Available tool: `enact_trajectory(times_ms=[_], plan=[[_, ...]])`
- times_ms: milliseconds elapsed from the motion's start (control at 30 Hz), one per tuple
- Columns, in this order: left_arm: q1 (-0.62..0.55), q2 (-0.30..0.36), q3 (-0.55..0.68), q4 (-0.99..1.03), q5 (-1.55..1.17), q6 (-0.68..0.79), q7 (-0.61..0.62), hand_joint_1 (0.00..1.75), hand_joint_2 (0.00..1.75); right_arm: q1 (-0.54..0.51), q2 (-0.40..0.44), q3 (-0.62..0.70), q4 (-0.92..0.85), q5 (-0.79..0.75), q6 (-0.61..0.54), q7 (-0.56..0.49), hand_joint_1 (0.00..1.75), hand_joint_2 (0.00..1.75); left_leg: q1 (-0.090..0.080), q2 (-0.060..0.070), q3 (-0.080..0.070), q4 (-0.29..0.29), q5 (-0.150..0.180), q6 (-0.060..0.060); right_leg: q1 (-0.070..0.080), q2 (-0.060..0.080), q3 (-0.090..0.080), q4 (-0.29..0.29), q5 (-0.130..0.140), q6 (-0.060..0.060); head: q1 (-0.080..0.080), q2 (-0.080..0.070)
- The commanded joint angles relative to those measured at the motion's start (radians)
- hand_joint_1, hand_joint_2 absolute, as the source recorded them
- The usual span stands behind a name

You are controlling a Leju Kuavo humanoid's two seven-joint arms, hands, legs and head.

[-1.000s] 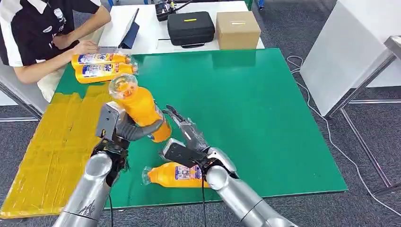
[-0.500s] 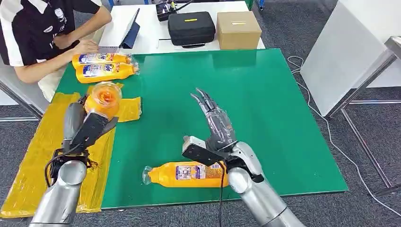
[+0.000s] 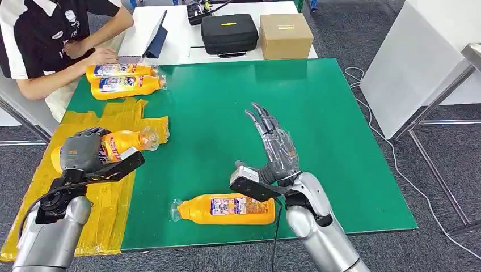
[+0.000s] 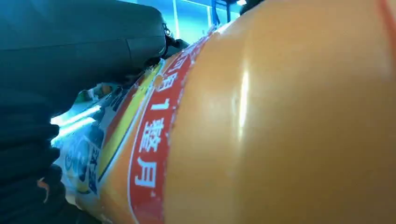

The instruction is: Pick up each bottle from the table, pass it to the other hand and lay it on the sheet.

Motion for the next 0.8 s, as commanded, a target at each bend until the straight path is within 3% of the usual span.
enact_trajectory(times_ms=[33, 67, 100, 467, 500, 667, 700, 733, 800], plan=[[-0.153, 0.027, -0.098, 0.275, -0.100, -0.092, 0.018, 1.75, 1.75, -0.013, -0.017, -0.014, 0.014, 0.009, 0.027, 0.006, 0.00, 1.75, 0.001, -0.004, 0.002, 0.000, 0.000, -0.002, 0.001, -0.005, 0.004, -0.001, -0.001, 0.000, 0.000, 0.000], [-0.153, 0.027, -0.098, 0.275, -0.100, -0.092, 0.018, 1.75, 1.75, -0.013, -0.017, -0.014, 0.014, 0.009, 0.027, 0.006, 0.00, 1.75, 0.001, -0.004, 0.002, 0.000, 0.000, -0.002, 0.001, -0.005, 0.004, -0.001, -0.001, 0.000, 0.000, 0.000], [-0.179, 0.039, -0.110, 0.399, -0.152, -0.119, 0.026, 1.75, 1.75, -0.044, -0.009, 0.002, 0.050, 0.014, 0.051, 0.008, 0.00, 1.75, 0.001, -0.003, 0.004, 0.000, -0.001, -0.002, 0.001, -0.004, 0.005, -0.001, -0.001, 0.000, 0.000, 0.000], [-0.234, 0.042, -0.112, 0.575, -0.162, -0.156, 0.018, 1.75, 1.75, -0.089, -0.006, 0.020, 0.100, 0.010, 0.082, 0.017, 0.00, 1.75, 0.001, 0.001, 0.004, 0.000, -0.001, -0.003, 0.001, -0.001, 0.006, -0.002, 0.000, 0.000, 0.000, 0.000], [-0.236, 0.045, -0.109, 0.587, -0.161, -0.155, 0.019, 1.75, 1.75, -0.093, -0.005, 0.023, 0.105, 0.010, 0.081, 0.017, 0.00, 0.00, 0.000, 0.001, 0.003, -0.001, -0.001, -0.002, 0.000, -0.001, 0.004, -0.001, 0.000, 0.000, 0.000, 0.000], [-0.249, 0.053, -0.105, 0.622, -0.166, -0.168, 0.020, 1.75, 1.75, -0.105, -0.004, 0.032, 0.116, 0.008, 0.088, 0.018, 0.00, 0.00, 0.001, 0.002, 0.003, 0.000, -0.001, -0.002, 0.001, 0.000, 0.004, -0.001, 0.000, 0.000, 0.000, 0.000], [-0.252, 0.054, -0.105, 0.629, -0.166, -0.175, 0.020, 1.29, 1.75, -0.106, -0.005, 0.034, 0.118, 0.008, 0.088, 0.018, 0.00, 0.00, 0.001, 0.001, 0.002, 0.000, -0.001, -0.002, 0.001, 0.000, 0.003, 0.000, 0.000, 0.000, 0.000, 0.000], [-0.259, 0.055, -0.109, 0.637, -0.171, -0.176, 0.020, 0.00, 1.75, -0.108, -0.005, 0.035, 0.120, 0.007, 0.089, 0.020, 0.00, 0.00, 0.001, 0.002, 0.004, 0.000, -0.001, -0.002, 0.001, 0.000, 0.005, -0.001, -0.001, 0.000, 0.000, 0.000], [-0.267, 0.053, -0.110, 0.645, -0.175, -0.170, 0.021, 0.00, 1.75, -0.111, -0.004, 0.035, 0.121, 0.006, 0.091, 0.022, 0.00, 0.00, 0.000, 0.001, 0.003, 0.000, -0.001, -0.002, 0.001, 0.000, 0.004, -0.001, 0.000, 0.000, 0.000, 0.000]])
